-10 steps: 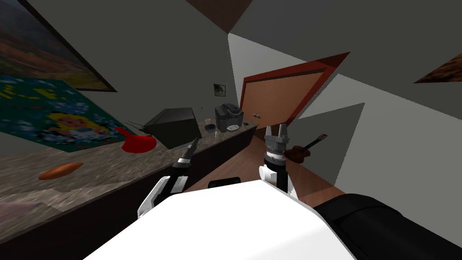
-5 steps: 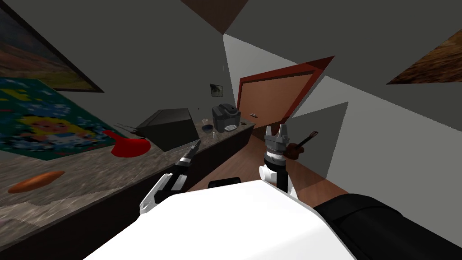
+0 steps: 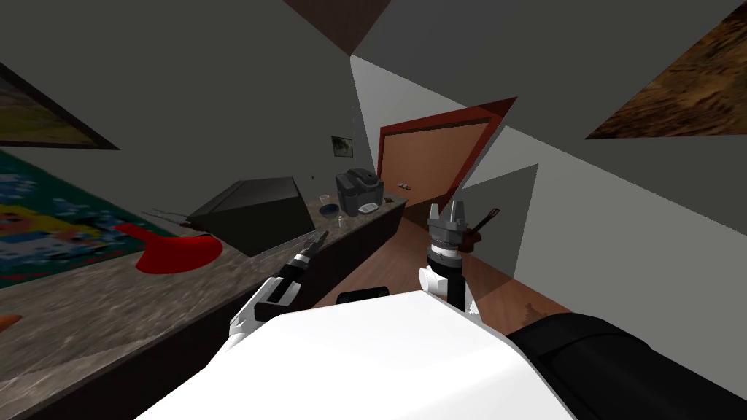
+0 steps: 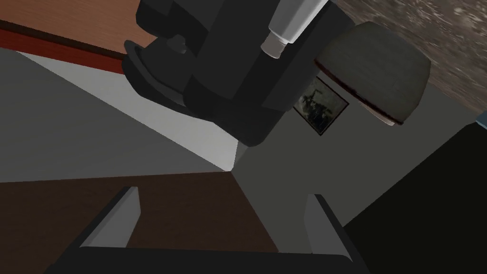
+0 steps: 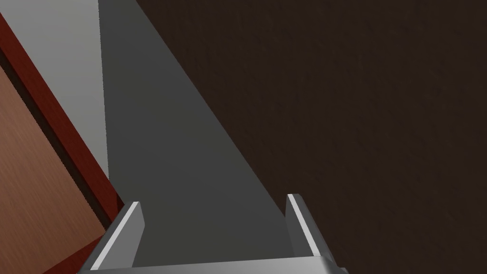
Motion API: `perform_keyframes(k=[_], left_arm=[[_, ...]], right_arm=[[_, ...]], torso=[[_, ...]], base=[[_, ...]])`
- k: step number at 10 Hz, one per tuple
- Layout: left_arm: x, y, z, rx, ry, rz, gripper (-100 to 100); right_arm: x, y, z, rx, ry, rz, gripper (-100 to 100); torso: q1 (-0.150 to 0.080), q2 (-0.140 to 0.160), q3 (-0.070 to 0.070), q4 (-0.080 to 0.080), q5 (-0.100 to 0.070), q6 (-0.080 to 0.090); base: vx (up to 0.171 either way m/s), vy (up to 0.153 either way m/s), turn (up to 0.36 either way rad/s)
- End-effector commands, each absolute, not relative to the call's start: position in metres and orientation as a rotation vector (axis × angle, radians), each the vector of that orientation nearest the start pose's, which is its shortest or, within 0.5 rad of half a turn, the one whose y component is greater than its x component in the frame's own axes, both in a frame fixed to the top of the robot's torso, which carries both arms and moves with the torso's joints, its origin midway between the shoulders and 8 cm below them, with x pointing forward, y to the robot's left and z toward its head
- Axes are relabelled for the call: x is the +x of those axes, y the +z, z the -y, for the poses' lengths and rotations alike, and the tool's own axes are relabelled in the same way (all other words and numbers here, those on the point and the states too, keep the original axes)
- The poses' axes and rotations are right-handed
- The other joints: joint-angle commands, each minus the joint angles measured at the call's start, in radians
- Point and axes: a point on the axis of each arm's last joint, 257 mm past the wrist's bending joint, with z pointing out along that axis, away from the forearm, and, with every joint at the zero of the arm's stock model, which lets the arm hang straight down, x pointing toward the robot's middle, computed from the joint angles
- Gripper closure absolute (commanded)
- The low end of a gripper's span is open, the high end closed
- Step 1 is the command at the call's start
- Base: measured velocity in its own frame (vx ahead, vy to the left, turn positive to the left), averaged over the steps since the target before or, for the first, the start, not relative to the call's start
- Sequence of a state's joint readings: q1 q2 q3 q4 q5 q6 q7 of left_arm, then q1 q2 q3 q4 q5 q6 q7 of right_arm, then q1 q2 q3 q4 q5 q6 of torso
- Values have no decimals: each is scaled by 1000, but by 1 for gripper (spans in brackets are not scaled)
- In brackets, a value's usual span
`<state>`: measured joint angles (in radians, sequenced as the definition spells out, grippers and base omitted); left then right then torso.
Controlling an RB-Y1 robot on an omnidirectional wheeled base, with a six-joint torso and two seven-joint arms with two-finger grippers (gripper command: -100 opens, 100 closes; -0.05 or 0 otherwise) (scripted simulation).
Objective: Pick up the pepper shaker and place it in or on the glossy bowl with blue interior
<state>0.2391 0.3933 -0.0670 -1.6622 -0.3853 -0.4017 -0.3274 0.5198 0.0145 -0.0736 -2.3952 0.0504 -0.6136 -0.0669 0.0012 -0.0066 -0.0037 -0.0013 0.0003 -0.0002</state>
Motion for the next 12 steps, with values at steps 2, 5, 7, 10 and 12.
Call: perform_keyframes(k=[2,5,7,10,12], left_arm=[[461,-235,-264,-58,-565,-1530,-100],[465,-259,-271,34,-497,-1586,-100],[466,-272,-276,93,-456,-1618,-100],[467,-287,-284,171,-405,-1654,-100],[468,-299,-290,245,-362,-1681,-100]], right_arm=[[293,87,284,469,1296,-479,0],[293,87,284,469,1296,-479,0],[293,87,284,469,1296,-479,0],[293,87,284,469,1296,-479,0],[293,87,284,469,1296,-479,0]], torso=[[0,-1,-1,0,0,0],[-1,-3,-2,-1,0,0],[1,-1,-1,0,0,0],[0,-1,-1,0,0,0],[-2,-1,-1,0,0,0]], base=[[114,5,-124],[124,8,-119],[104,33,-103],[107,12,-99],[118,-6,-140]])
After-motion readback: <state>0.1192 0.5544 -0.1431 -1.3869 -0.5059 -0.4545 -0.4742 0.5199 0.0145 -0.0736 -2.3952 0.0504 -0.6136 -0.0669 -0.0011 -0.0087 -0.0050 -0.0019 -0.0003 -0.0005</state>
